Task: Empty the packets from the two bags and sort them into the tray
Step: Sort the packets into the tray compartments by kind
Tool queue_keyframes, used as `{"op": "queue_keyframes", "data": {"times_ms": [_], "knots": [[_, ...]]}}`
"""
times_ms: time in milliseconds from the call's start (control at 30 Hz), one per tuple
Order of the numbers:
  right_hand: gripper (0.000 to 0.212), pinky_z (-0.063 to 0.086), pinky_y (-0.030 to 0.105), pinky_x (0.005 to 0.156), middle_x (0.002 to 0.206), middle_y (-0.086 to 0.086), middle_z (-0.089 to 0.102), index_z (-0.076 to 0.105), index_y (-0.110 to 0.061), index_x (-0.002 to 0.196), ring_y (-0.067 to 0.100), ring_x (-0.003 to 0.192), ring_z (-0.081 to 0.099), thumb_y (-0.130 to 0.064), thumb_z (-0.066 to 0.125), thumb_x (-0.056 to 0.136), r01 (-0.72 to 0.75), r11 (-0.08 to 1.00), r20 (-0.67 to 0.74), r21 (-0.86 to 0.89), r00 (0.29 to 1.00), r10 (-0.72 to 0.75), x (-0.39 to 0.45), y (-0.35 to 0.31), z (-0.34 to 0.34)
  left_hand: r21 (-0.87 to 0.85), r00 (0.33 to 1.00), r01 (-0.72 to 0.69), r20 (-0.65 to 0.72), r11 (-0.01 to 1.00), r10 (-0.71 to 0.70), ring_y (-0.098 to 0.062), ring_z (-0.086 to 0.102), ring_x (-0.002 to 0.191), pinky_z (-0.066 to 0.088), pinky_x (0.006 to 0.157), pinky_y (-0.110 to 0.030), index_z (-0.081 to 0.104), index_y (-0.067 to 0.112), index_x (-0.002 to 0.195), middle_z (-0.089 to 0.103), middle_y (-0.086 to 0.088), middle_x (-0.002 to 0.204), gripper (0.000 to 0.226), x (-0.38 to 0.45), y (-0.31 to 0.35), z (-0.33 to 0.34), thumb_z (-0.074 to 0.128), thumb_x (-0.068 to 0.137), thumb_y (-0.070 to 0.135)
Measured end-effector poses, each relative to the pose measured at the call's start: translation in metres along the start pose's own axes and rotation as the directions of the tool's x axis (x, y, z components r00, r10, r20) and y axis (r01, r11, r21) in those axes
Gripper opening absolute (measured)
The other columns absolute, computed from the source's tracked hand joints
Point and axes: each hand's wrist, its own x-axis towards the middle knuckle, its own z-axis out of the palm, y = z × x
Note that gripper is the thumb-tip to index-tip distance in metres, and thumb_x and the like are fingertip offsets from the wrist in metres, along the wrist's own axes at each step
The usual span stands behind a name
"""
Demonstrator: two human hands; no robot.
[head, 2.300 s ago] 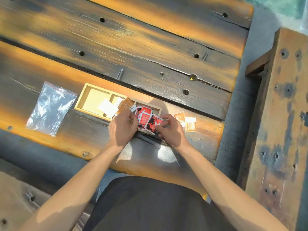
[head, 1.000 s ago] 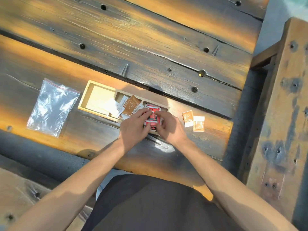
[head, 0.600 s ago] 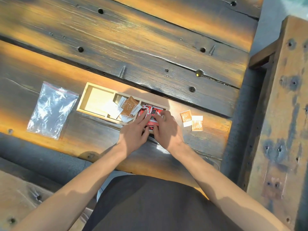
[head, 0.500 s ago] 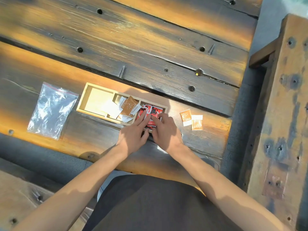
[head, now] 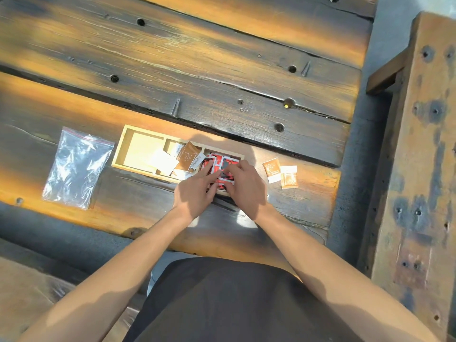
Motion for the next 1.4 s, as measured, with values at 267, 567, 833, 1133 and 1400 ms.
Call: {"op": "queue_keyframes", "data": {"times_ms": [267, 567, 833, 1133, 1400], "knots": [[0.044, 0.059, 0.043, 0.067, 0.124, 0.004, 0.053, 0.060, -0.024, 0.132, 0.026, 0.103, 0.062, -0.018, 0.067, 0.089, 0.002, 1.000, 0.042, 0.019, 0.999, -0.003, -0.002, 0.000, 0.002, -0.013, 0.997, -0.021, -0.070, 1.000, 0.020, -0.028, 0.074, 0.104, 0.062, 0.070, -0.038, 0.053, 0.033, 0.145, 0.043, -0.001, 0.159, 0.045, 0.006, 0.002, 0.004, 0.052, 0.100, 0.029], [0.049, 0.058, 0.041, 0.070, 0.124, 0.002, 0.049, 0.057, -0.026, 0.127, 0.025, 0.099, 0.064, -0.039, 0.077, 0.084, 0.013, 1.000, 0.074, -0.001, 0.997, -0.012, 0.003, -0.001, -0.004, -0.037, 0.997, -0.058, 0.054, 0.998, 0.059, -0.024, 0.072, 0.108, 0.060, 0.086, -0.041, 0.063, 0.035, 0.136, 0.039, 0.002, 0.160, 0.042, 0.013, -0.005, -0.022, 0.065, 0.093, 0.035], [0.056, 0.046, 0.036, 0.061, 0.126, 0.010, 0.046, 0.050, -0.018, 0.124, 0.031, 0.105, 0.061, -0.036, 0.080, 0.081, -0.009, 0.986, 0.143, -0.164, 0.989, 0.033, 0.022, -0.014, 0.003, 0.062, 0.997, -0.057, -0.040, 0.996, 0.060, -0.028, 0.073, 0.107, 0.063, 0.077, -0.043, 0.067, 0.035, 0.126, 0.054, 0.003, 0.151, 0.042, 0.016, 0.000, -0.018, 0.067, 0.088, 0.016], [0.031, 0.059, 0.044, 0.067, 0.136, 0.001, 0.052, 0.064, -0.022, 0.127, 0.029, 0.106, 0.066, -0.026, 0.057, 0.097, 0.090, 0.994, 0.055, -0.067, 0.995, -0.087, 0.000, 0.002, -0.001, 0.108, 0.997, -0.046, -0.063, 0.993, 0.053, -0.026, 0.075, 0.098, 0.055, 0.062, -0.032, 0.051, 0.029, 0.146, 0.041, 0.008, 0.160, 0.044, 0.002, 0.003, -0.004, 0.042, 0.103, 0.032], [0.036, 0.059, 0.043, 0.064, 0.137, 0.005, 0.055, 0.062, -0.024, 0.133, 0.034, 0.102, 0.068, -0.021, 0.052, 0.099, 0.096, 0.991, 0.040, -0.091, 0.995, -0.093, -0.008, 0.003, 0.000, 0.102, 0.999, 0.002, 0.037, 0.995, -0.006, -0.025, 0.074, 0.100, 0.062, 0.072, -0.041, 0.035, 0.029, 0.156, 0.029, 0.010, 0.165, 0.052, -0.003, 0.006, 0.000, 0.038, 0.104, 0.030]]}}
